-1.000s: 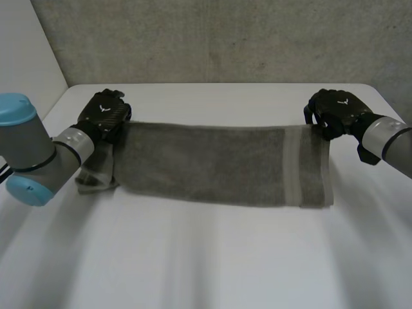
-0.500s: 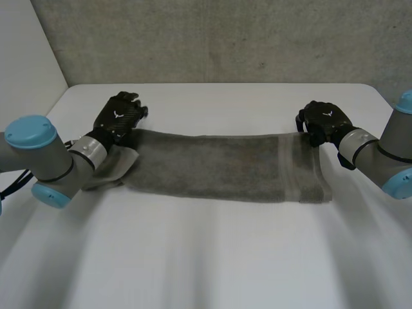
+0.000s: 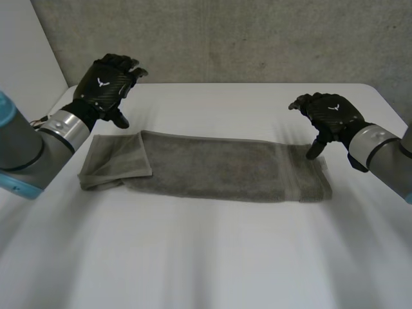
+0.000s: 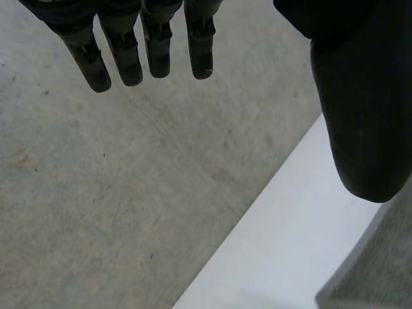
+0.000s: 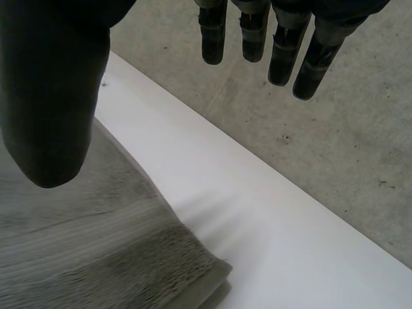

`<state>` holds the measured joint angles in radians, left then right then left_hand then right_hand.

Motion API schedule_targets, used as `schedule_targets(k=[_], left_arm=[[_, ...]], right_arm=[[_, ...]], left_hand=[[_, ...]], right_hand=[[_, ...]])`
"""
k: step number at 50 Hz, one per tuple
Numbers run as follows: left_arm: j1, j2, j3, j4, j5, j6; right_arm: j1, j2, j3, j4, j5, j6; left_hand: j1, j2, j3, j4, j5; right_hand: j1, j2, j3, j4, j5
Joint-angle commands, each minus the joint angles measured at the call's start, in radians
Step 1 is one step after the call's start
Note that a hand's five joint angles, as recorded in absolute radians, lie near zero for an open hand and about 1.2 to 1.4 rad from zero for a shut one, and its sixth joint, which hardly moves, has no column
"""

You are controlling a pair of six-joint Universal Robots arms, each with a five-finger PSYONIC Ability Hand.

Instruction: Fold the towel.

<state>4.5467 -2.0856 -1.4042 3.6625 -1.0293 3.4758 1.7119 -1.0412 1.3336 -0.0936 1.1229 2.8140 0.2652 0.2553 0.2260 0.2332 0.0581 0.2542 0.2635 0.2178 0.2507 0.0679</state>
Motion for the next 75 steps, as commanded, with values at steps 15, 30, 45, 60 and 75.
schedule_targets(k=[15, 30, 45, 60, 75], left_arm=[[0.029, 0.168, -0.36, -0.073, 0.012, -0.049], [-0.002, -0.063, -0.231, -0.076, -0.276, 0.134], [0.012, -0.174, -0.023, -0.071, -0.348, 0.121], [0.069, -0.301, 0.151, -0.079, -0.422, 0.123], [0.092, -0.131, -0.033, -0.094, -0.405, 0.124]], right_arm=[[-0.008, -0.057, 0.299, -0.046, -0.08, -0.113], [-0.005, 0.032, 0.299, -0.129, -0.038, -0.145], [-0.006, 0.039, 0.297, -0.13, -0.034, -0.146], [-0.005, 0.032, 0.3, -0.132, -0.012, -0.148], [-0.014, 0.021, 0.311, -0.132, -0.002, -0.159]], left_hand=[[-0.046, -0.036, -0.051, -0.059, -0.013], [-0.069, -0.059, -0.051, -0.059, -0.037], [-0.066, -0.056, -0.051, -0.059, -0.034], [-0.052, -0.042, -0.051, -0.059, -0.019], [-0.072, -0.062, -0.051, -0.059, -0.04]], right_hand=[[0.028, 0.018, -0.043, -0.076, 0.039], [0.145, 0.136, -0.043, -0.076, 0.157], [0.145, 0.136, -0.043, -0.076, 0.157], [0.145, 0.136, -0.043, -0.076, 0.157], [0.233, 0.224, -0.043, -0.076, 0.245]])
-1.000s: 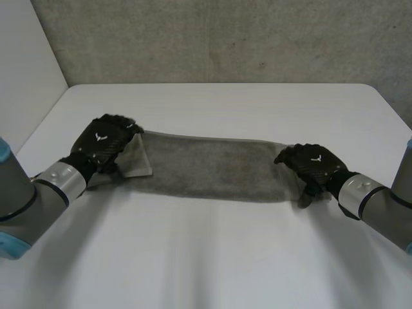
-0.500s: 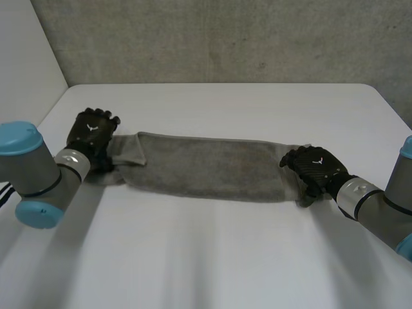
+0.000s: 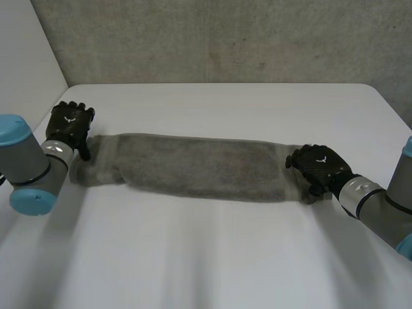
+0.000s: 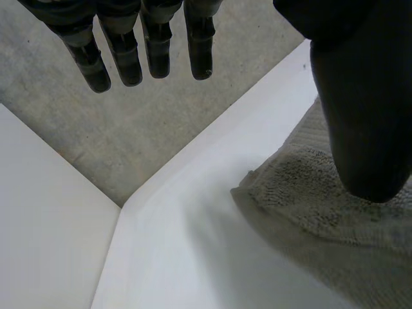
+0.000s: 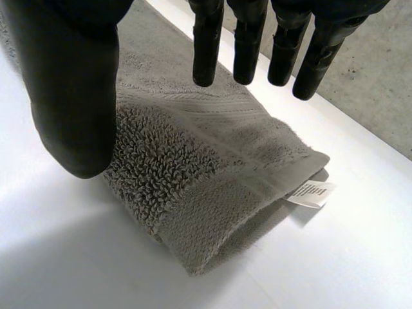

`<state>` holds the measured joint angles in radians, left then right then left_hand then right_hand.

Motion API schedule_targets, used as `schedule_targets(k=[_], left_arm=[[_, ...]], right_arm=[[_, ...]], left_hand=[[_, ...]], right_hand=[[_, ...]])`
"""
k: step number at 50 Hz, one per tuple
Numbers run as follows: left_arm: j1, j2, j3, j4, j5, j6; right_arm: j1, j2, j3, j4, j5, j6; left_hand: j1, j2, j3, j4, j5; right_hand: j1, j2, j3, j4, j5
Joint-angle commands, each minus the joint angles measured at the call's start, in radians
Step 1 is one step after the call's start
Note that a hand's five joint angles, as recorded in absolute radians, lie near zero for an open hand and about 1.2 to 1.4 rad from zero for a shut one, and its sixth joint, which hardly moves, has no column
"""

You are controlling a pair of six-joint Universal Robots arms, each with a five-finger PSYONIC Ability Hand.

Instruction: Fold the towel.

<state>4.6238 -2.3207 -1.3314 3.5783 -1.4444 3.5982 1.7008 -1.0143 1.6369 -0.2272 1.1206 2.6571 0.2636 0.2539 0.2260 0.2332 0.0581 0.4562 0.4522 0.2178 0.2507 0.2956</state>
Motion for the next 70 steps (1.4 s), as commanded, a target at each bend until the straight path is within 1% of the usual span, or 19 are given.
schedule_targets(k=[1, 4, 9, 18, 22, 31, 48, 50, 51, 53, 54, 55, 56, 58, 59, 60, 61, 67, 70], left_arm=[[0.015, 0.104, -0.106, -0.01, 0.01, 0.002], [0.024, 0.176, -0.186, -0.022, 0.032, 0.002], [0.033, 0.283, -0.34, -0.032, 0.13, 0.008], [0.036, 0.323, -0.425, -0.096, 0.145, 0.013], [0.036, 0.311, -0.417, -0.148, 0.147, 0.013], [0.032, 0.239, -0.376, -0.156, 0.141, 0.014], [0.017, 0.089, -0.215, -0.107, 0.093, 0.016], [0.01, 0.066, -0.189, -0.107, 0.085, 0.014], [0.01, 0.066, -0.189, -0.107, 0.085, 0.014], [0.009, 0.049, -0.178, -0.111, 0.084, 0.014], [0.009, 0.049, -0.178, -0.111, 0.084, 0.014], [0.007, 0.046, -0.178, -0.111, 0.084, 0.014], [0.007, 0.046, -0.178, -0.111, 0.084, 0.014], [0.001, 0.044, -0.178, -0.116, 0.087, 0.014], [0.001, 0.044, -0.178, -0.116, 0.087, 0.014], [-0.002, 0.046, -0.18, -0.118, 0.088, 0.014], [-0.002, 0.055, -0.184, -0.118, 0.09, 0.014], [0.0, 0.072, -0.203, -0.121, 0.093, 0.013], [0.01, 0.139, -0.249, -0.121, 0.099, 0.011]], right_arm=[[-0.003, -0.007, 0.009, 0.0, 0.001, -0.002], [-0.003, -0.01, 0.011, 0.0, 0.001, -0.002], [-0.003, -0.009, 0.011, 0.0, 0.001, -0.009], [-0.003, 0.003, 0.011, 0.009, 0.008, -0.023], [-0.003, 0.002, 0.011, 0.011, 0.021, -0.025], [-0.004, 0.007, 0.009, 0.02, 0.036, -0.083], [-0.009, 0.016, 0.011, 0.025, 0.036, -0.117], [-0.01, 0.017, 0.009, 0.023, 0.036, -0.117], [-0.01, 0.017, 0.009, 0.023, 0.036, -0.117], [-0.01, 0.019, 0.009, 0.022, 0.036, -0.117], [-0.01, 0.019, 0.009, 0.022, 0.036, -0.117], [-0.012, 0.02, 0.009, 0.022, 0.036, -0.117], [-0.015, 0.022, 0.008, 0.022, 0.036, -0.117], [-0.023, 0.022, 0.006, 0.022, 0.036, -0.117], [-0.027, 0.022, 0.005, 0.022, 0.036, -0.118], [-0.027, 0.022, 0.004, 0.022, 0.036, -0.118], [-0.032, 0.02, 0.001, 0.022, 0.037, -0.118], [-0.073, -0.001, -0.003, 0.051, 0.038, -0.12], [-0.102, -0.03, 0.0, 0.081, 0.038, -0.14]], left_hand=[[-0.071, -0.061, -0.051, -0.059, -0.04], [-0.071, -0.061, -0.051, -0.059, -0.04], [-0.053, -0.043, -0.051, -0.059, -0.022], [-0.03, -0.02, -0.051, -0.059, 0.001], [0.014, 0.024, -0.051, -0.059, 0.045], [0.17, 0.18, -0.051, -0.059, 0.201], [0.194, 0.203, -0.051, -0.059, 0.225], [0.342, 0.352, -0.051, -0.059, 0.373], [0.343, 0.353, -0.051, -0.059, 0.374], [0.597, 0.607, -0.051, -0.059, 0.628], [0.599, 0.608, -0.051, -0.059, 0.63], [0.715, 0.725, -0.051, -0.059, 0.746], [0.716, 0.726, -0.051, -0.059, 0.747], [0.897, 0.907, -0.051, -0.059, 0.928], [0.898, 0.908, -0.051, -0.059, 0.929], [1.064, 1.074, -0.051, -0.059, 1.095], [1.132, 1.142, -0.051, -0.059, 1.163], [1.133, 1.142, -0.051, -0.059, 1.164], [1.133, 1.142, -0.051, -0.059, 1.164]], right_hand=[[0.043, 0.047, -0.043, -0.076, 0.029], [0.084, 0.088, -0.043, -0.076, 0.07], [0.148, 0.152, -0.043, -0.076, 0.134], [0.157, 0.161, -0.043, -0.076, 0.143], [0.281, 0.285, -0.043, -0.076, 0.267], [0.568, 0.572, -0.043, -0.076, 0.554], [0.583, 0.587, -0.043, -0.076, 0.569], [0.595, 0.599, -0.043, -0.076, 0.581], [0.612, 0.616, -0.043, -0.076, 0.598], [0.656, 0.66, -0.043, -0.076, 0.642], [0.656, 0.66, -0.043, -0.076, 0.642], [0.729, 0.733, -0.043, -0.076, 0.715], [0.837, 0.841, -0.043, -0.076, 0.823], [0.939, 0.943, -0.043, -0.076, 0.925], [0.94, 0.944, -0.043, -0.076, 0.926], [0.94, 0.944, -0.043, -0.076, 0.926], [0.94, 0.944, -0.043, -0.076, 0.926], [0.94, 0.944, -0.043, -0.076, 0.926], [0.94, 0.944, -0.043, -0.076, 0.926]])
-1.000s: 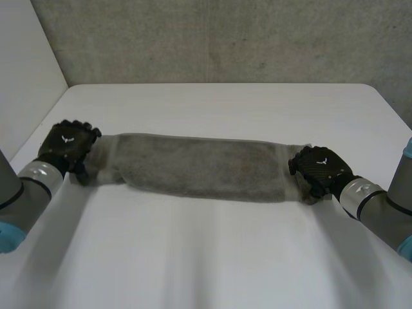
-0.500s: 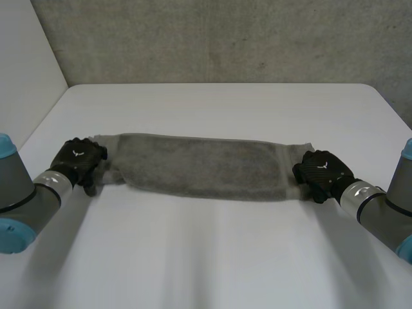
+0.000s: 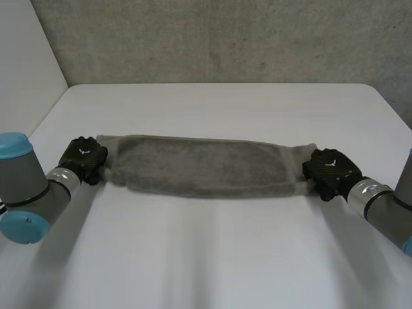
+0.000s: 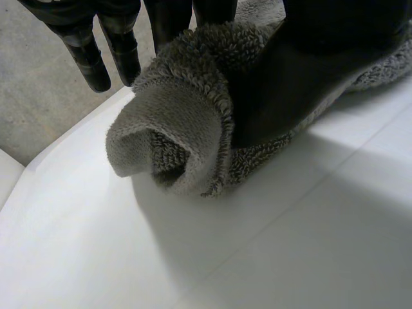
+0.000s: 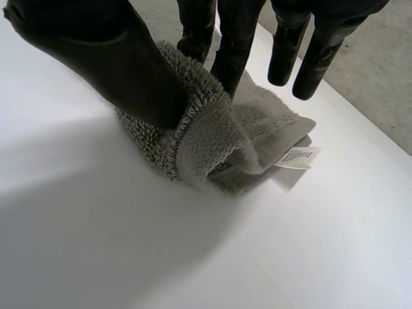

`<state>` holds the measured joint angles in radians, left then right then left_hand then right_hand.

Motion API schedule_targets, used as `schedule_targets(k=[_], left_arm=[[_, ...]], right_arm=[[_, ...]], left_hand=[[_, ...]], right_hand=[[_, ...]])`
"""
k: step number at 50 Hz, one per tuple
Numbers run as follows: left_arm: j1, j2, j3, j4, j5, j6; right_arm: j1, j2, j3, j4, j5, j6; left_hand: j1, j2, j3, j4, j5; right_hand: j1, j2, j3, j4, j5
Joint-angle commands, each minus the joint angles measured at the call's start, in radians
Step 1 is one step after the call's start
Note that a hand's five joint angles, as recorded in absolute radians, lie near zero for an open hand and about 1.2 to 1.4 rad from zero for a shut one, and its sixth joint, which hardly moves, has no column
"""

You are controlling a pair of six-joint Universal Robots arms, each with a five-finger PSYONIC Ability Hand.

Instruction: Fold the towel.

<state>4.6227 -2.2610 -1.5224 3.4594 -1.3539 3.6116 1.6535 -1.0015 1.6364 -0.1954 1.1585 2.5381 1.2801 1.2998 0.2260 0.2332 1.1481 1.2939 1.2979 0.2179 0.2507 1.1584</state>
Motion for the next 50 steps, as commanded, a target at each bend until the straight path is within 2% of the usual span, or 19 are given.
schedule_targets(k=[1, 9, 10, 11, 13, 14, 15, 16, 18, 21, 25, 36, 45, 50], left_arm=[[0.013, 0.113, -0.089, 0.0, 0.013, -0.002], [-0.004, 0.222, -0.22, 0.001, 0.021, -0.002], [-0.008, 0.236, -0.241, 0.001, 0.021, -0.002], [-0.008, 0.236, -0.242, 0.001, 0.021, -0.002], [-0.016, 0.242, -0.268, -0.002, 0.021, -0.001], [-0.016, 0.242, -0.268, -0.002, 0.021, -0.001], [-0.021, 0.244, -0.278, -0.008, 0.019, -0.001], [-0.025, 0.247, -0.291, -0.014, 0.018, -0.001], [-0.031, 0.253, -0.301, -0.023, 0.018, -0.001], [-0.033, 0.273, -0.326, -0.035, 0.018, -0.001], [-0.025, 0.288, -0.34, -0.037, 0.018, -0.001], [0.002, 0.359, -0.366, -0.039, 0.016, -0.002], [0.002, 0.402, -0.38, -0.04, 0.016, -0.013], [0.002, 0.414, -0.383, -0.039, 0.016, -0.013]], right_arm=[[-0.055, -0.043, 0.0, 0.05, 0.0, -0.021], [-0.159, -0.1, 0.039, 0.105, -0.025, -0.124], [-0.166, -0.101, 0.048, 0.105, -0.023, -0.142], [-0.169, -0.101, 0.054, 0.105, -0.02, -0.162], [-0.17, -0.101, 0.059, 0.106, -0.02, -0.174], [-0.172, -0.101, 0.069, 0.106, -0.025, -0.185], [-0.172, -0.101, 0.069, 0.106, -0.025, -0.185], [-0.173, -0.104, 0.083, 0.103, -0.029, -0.188], [-0.176, -0.106, 0.094, 0.102, -0.04, -0.188], [-0.19, -0.109, 0.111, 0.103, -0.081, -0.19], [-0.236, -0.112, 0.134, 0.105, -0.128, -0.19], [-0.273, -0.106, 0.138, 0.077, -0.152, -0.186], [-0.276, -0.086, 0.135, -0.002, -0.155, -0.171], [-0.274, -0.072, 0.132, -0.003, -0.157, -0.171]], left_hand=[[0.116, 0.096, -0.051, -0.059, 0.074], [0.116, 0.096, -0.051, -0.059, 0.074], [-0.006, -0.025, -0.051, -0.059, -0.048], [-0.007, -0.026, -0.051, -0.059, -0.049], [-0.515, -0.534, -0.051, -0.059, -0.557], [-0.518, -0.537, -0.051, -0.059, -0.56], [-0.785, -0.805, -0.051, -0.059, -0.828], [-0.959, -0.979, -0.051, -0.059, -1.002], [-1.039, -1.059, -0.051, -0.059, -1.082], [-1.069, -1.089, -0.051, -0.059, -1.112], [-1.07, -1.089, -0.051, -0.059, -1.112], [-1.075, -1.095, -0.051, -0.059, -1.118], [-1.078, -1.098, -0.051, -0.059, -1.121], [-1.078, -1.098, -0.051, -0.059, -1.121]], right_hand=[[0.102, 0.098, -0.043, -0.076, 0.063], [0.102, 0.098, -0.043, -0.076, 0.063], [0.102, 0.098, -0.043, -0.076, 0.063], [0.102, 0.098, -0.043, -0.076, 0.063], [0.102, 0.098, -0.043, -0.076, 0.063], [-0.184, -0.188, -0.043, -0.076, -0.223], [-0.187, -0.191, -0.043, -0.076, -0.226], [-0.385, -0.389, -0.043, -0.076, -0.424], [-0.471, -0.475, -0.043, -0.076, -0.51], [-0.563, -0.567, -0.043, -0.076, -0.602], [-0.545, -0.549, -0.043, -0.076, -0.585], [-0.428, -0.432, -0.043, -0.076, -0.467], [0.088, 0.084, -0.043, -0.076, 0.049], [0.102, 0.098, -0.043, -0.076, 0.063]])
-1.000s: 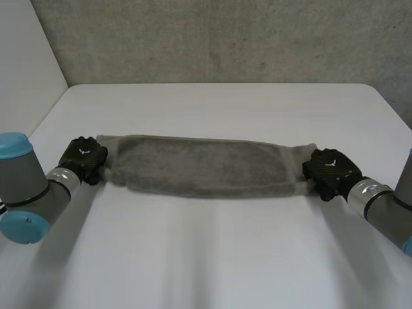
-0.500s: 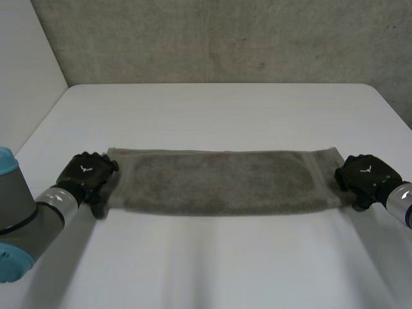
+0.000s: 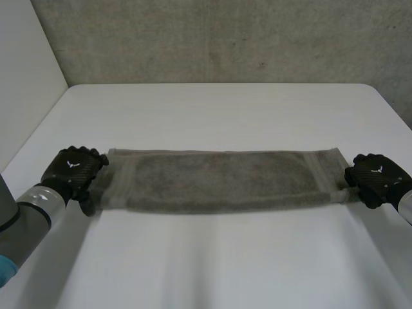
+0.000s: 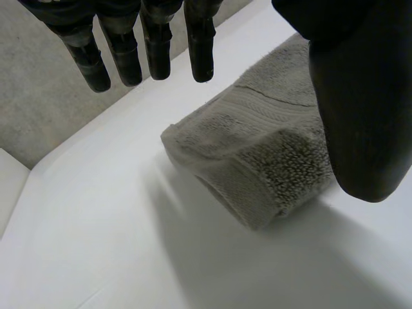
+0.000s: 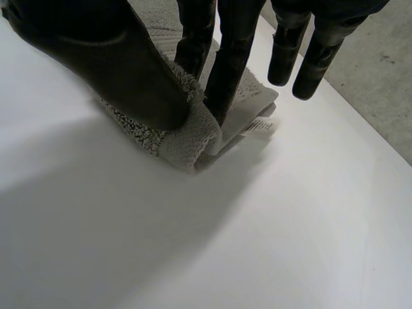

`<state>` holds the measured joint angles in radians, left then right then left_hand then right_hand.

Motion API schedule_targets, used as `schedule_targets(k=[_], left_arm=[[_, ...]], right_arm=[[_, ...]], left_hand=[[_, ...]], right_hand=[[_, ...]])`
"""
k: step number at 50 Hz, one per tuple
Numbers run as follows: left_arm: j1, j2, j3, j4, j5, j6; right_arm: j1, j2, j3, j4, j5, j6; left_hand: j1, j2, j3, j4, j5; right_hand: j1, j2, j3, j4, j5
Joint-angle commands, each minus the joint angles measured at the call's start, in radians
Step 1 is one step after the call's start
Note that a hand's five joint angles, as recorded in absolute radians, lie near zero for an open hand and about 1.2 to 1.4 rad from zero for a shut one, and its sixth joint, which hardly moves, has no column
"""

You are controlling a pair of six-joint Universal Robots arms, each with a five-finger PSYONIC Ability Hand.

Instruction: Fold the towel.

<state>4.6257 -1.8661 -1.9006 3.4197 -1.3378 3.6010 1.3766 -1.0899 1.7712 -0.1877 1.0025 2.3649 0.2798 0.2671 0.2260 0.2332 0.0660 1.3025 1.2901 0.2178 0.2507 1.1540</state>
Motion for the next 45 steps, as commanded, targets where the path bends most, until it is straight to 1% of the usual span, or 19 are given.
schedule_targets(k=[1, 8, 14, 16, 17, 19, 25, 28, 30, 33, 35, 36, 38, 39, 40, 41, 43, 44, 45], left_arm=[[-0.001, 0.022, -0.006, 0.0, 0.0, -0.004], [-0.001, 0.022, -0.009, 0.001, 0.0, -0.004], [0.005, 0.027, -0.02, 0.001, 0.0, -0.004], [0.005, 0.03, -0.022, 0.001, 0.0, -0.004], [0.007, 0.031, -0.022, 0.0, 0.0, -0.005], [0.007, 0.033, -0.022, 0.001, -0.001, -0.005], [0.005, 0.042, -0.026, 0.001, 0.0, -0.005], [0.005, 0.044, -0.026, 0.001, 0.0, -0.005], [0.004, 0.044, -0.026, 0.001, 0.0, -0.005], [0.004, 0.05, -0.026, 0.001, 0.0, -0.005], [0.004, 0.053, -0.026, 0.001, 0.0, -0.005], [0.004, 0.054, -0.026, 0.001, 0.0, -0.007], [0.004, 0.058, -0.025, 0.001, 0.0, -0.005], [0.004, 0.059, -0.02, 0.001, -0.001, -0.007], [0.004, 0.059, -0.02, 0.001, -0.001, -0.007], [0.004, 0.061, -0.015, 0.001, -0.001, -0.008], [0.004, 0.062, -0.011, 0.001, -0.003, -0.011], [0.004, 0.064, -0.006, 0.001, -0.003, -0.022], [0.001, 0.064, 0.003, 0.001, -0.003, -0.034]], right_arm=[[0.002, 0.018, -0.003, -0.01, -0.001, 0.004], [-0.022, 0.008, -0.019, -0.001, -0.001, 0.005], [-0.148, -0.021, -0.055, 0.005, -0.007, 0.001], [-0.221, -0.042, -0.097, 0.028, -0.036, 0.001], [-0.221, -0.042, -0.098, 0.028, -0.036, 0.001], [-0.261, -0.054, -0.168, 0.098, -0.085, 0.007], [-0.258, -0.071, -0.312, 0.229, -0.099, 0.05], [-0.198, -0.1, -0.391, 0.275, -0.093, 0.119], [-0.072, -0.128, -0.453, 0.275, -0.053, 0.209], [-0.005, -0.131, -0.477, 0.275, -0.016, 0.243], [0.155, -0.13, -0.513, 0.275, 0.059, 0.275], [0.156, -0.13, -0.513, 0.275, 0.059, 0.275], [0.35, -0.107, -0.544, 0.274, 0.131, 0.28], [0.351, -0.107, -0.544, 0.274, 0.131, 0.28], [0.44, -0.081, -0.553, 0.274, 0.158, 0.28], [0.441, -0.081, -0.553, 0.274, 0.159, 0.28], [0.605, -0.02, -0.573, 0.258, 0.202, 0.289], [0.605, -0.019, -0.573, 0.258, 0.202, 0.289], [0.68, 0.014, -0.579, 0.234, 0.212, 0.295]], left_hand=[[-0.078, -0.065, -0.051, -0.059, -0.039], [-0.084, -0.071, -0.051, -0.059, -0.045], [-0.084, -0.071, -0.051, -0.059, -0.045], [-0.084, -0.071, -0.051, -0.059, -0.045], [-0.084, -0.071, -0.051, -0.059, -0.045], [-0.087, -0.074, -0.051, -0.059, -0.048], [-0.087, -0.074, -0.051, -0.059, -0.048], [-0.087, -0.074, -0.051, -0.059, -0.048], [-0.087, -0.074, -0.051, -0.059, -0.048], [-0.087, -0.074, -0.051, -0.059, -0.048], [-0.087, -0.074, -0.051, -0.059, -0.048], [-0.087, -0.074, -0.051, -0.059, -0.048], [-0.087, -0.074, -0.051, -0.059, -0.048], [-0.087, -0.074, -0.051, -0.059, -0.048], [-0.087, -0.074, -0.051, -0.059, -0.048], [-0.087, -0.074, -0.051, -0.059, -0.048], [-0.087, -0.074, -0.051, -0.059, -0.048], [-0.087, -0.074, -0.051, -0.059, -0.048], [-0.087, -0.074, -0.051, -0.059, -0.048]], right_hand=[[0.094, 0.106, -0.043, -0.076, 0.068], [0.094, 0.106, -0.043, -0.076, 0.068], [0.094, 0.106, -0.043, -0.076, 0.068], [0.094, 0.106, -0.043, -0.076, 0.068], [0.094, 0.106, -0.043, -0.076, 0.068], [0.094, 0.106, -0.043, -0.076, 0.068], [0.094, 0.106, -0.043, -0.076, 0.068], [0.094, 0.106, -0.043, -0.076, 0.068], [0.094, 0.106, -0.043, -0.076, 0.068], [0.094, 0.106, -0.043, -0.076, 0.068], [0.094, 0.106, -0.043, -0.076, 0.068], [0.094, 0.106, -0.043, -0.076, 0.068], [0.094, 0.106, -0.043, -0.076, 0.068], [0.094, 0.106, -0.043, -0.076, 0.068], [0.094, 0.106, -0.043, -0.076, 0.068], [0.094, 0.106, -0.043, -0.076, 0.068], [0.094, 0.106, -0.043, -0.076, 0.068], [0.094, 0.106, -0.043, -0.076, 0.068], [0.094, 0.106, -0.043, -0.076, 0.068]])
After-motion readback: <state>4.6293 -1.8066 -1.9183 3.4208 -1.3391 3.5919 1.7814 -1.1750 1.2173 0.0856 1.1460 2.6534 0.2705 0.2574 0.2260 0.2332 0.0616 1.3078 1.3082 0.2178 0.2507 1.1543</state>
